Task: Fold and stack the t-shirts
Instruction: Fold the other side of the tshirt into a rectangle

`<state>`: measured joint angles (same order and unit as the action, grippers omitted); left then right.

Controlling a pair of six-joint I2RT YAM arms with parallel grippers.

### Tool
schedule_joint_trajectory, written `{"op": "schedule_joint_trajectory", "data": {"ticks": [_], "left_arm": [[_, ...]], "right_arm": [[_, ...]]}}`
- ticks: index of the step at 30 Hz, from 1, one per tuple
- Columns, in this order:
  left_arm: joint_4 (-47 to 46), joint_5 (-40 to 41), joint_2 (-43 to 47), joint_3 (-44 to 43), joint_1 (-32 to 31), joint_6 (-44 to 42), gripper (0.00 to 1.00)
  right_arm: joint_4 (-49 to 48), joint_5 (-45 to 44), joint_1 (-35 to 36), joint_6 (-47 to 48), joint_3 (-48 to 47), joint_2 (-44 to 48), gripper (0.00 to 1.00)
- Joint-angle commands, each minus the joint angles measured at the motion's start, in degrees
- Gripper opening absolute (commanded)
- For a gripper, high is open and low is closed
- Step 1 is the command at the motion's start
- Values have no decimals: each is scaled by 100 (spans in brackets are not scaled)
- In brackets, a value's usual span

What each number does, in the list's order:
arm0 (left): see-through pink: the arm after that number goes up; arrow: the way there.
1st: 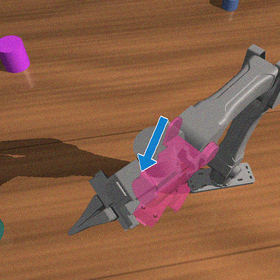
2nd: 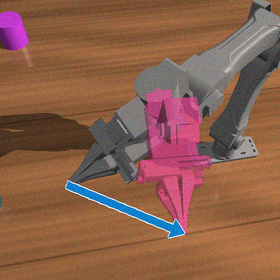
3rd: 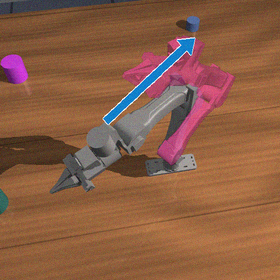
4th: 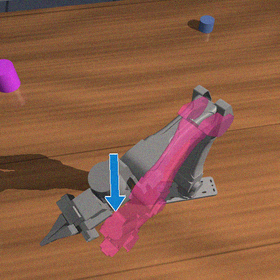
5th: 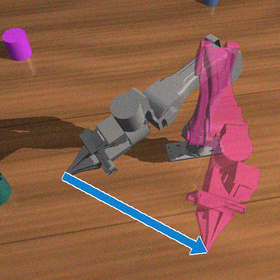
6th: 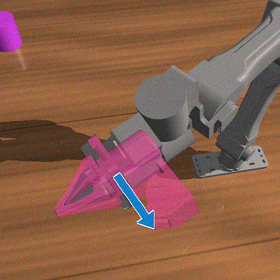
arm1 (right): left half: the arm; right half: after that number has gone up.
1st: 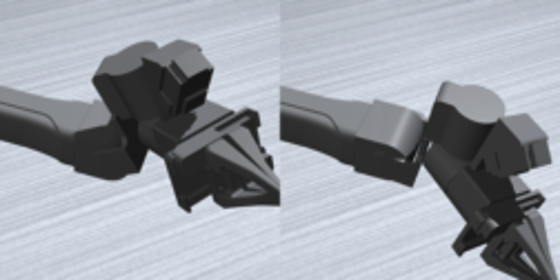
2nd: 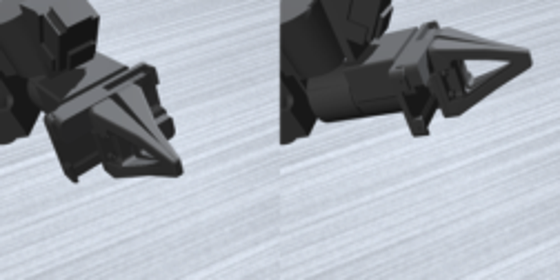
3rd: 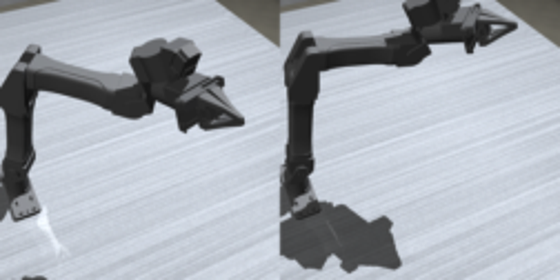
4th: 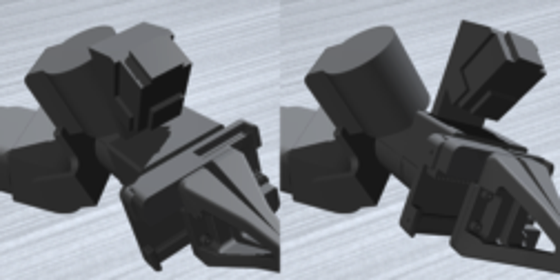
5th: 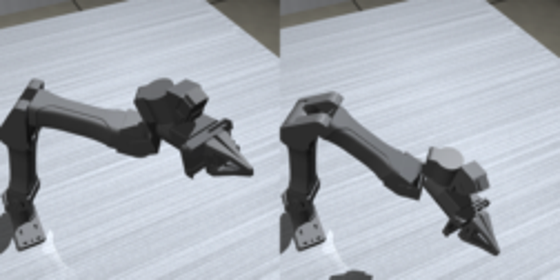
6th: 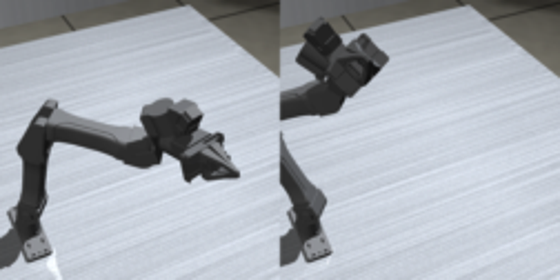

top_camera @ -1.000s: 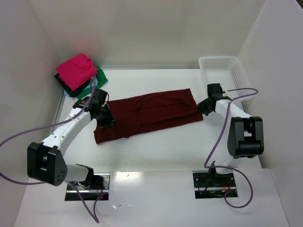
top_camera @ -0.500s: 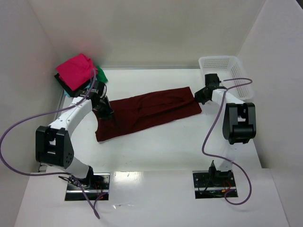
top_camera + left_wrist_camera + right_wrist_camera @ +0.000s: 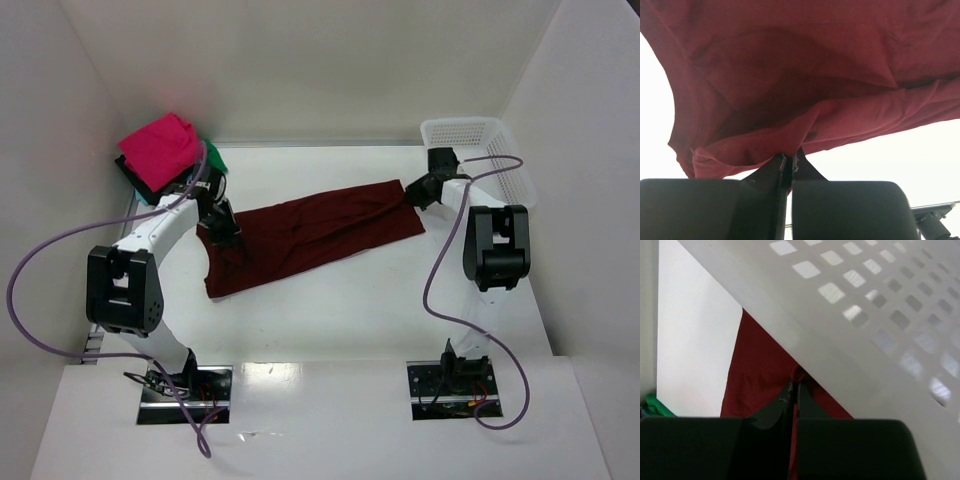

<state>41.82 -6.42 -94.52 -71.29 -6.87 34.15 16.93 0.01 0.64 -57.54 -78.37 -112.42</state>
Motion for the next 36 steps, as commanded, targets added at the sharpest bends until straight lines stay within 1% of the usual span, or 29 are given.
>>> {"op": "schedule_joint_trajectory", "data": {"ticks": [1,10,16,19,21,22,24,26,27,29,30,32,33,35,36], "left_arm": [[-113,-70,-49,-219,90,-172,0],[-113,-123,-49,-385,248,-277,0],[-218,-237,-304,-491,301,-444,2],[-218,-237,-427,-553,301,-497,3],[-271,-237,-488,-605,301,-497,5],[-271,-237,-488,-606,353,-497,5],[-324,-237,-541,-606,406,-497,6],[-376,-237,-603,-676,406,-497,7],[-377,-237,-603,-746,406,-549,9],[-482,-237,-655,-746,468,-550,10],[-482,-237,-655,-816,520,-550,12],[-534,-237,-725,-878,520,-550,21],[-535,-237,-778,-878,520,-550,32],[-535,-237,-831,-878,520,-550,53],[-535,-298,-831,-878,520,-550,62]], "right_arm": [[-128,-71,50,23,-345,-236,0],[-23,-185,103,128,-583,-341,0],[83,-300,103,182,-776,-561,0],[144,-361,155,182,-838,-614,7],[197,-361,207,182,-838,-614,23],[197,-361,208,182,-838,-614,32],[197,-361,269,234,-786,-614,45],[197,-361,270,287,-785,-614,49],[145,-361,330,339,-785,-553,53],[57,-309,331,392,-733,-413,54],[-5,-309,392,393,-733,-360,57],[-5,-256,453,506,-802,-263,60],[-84,-256,454,507,-803,-176,60],[-137,-99,611,629,-864,-96,64],[-137,-46,664,630,-995,-96,64]]}}
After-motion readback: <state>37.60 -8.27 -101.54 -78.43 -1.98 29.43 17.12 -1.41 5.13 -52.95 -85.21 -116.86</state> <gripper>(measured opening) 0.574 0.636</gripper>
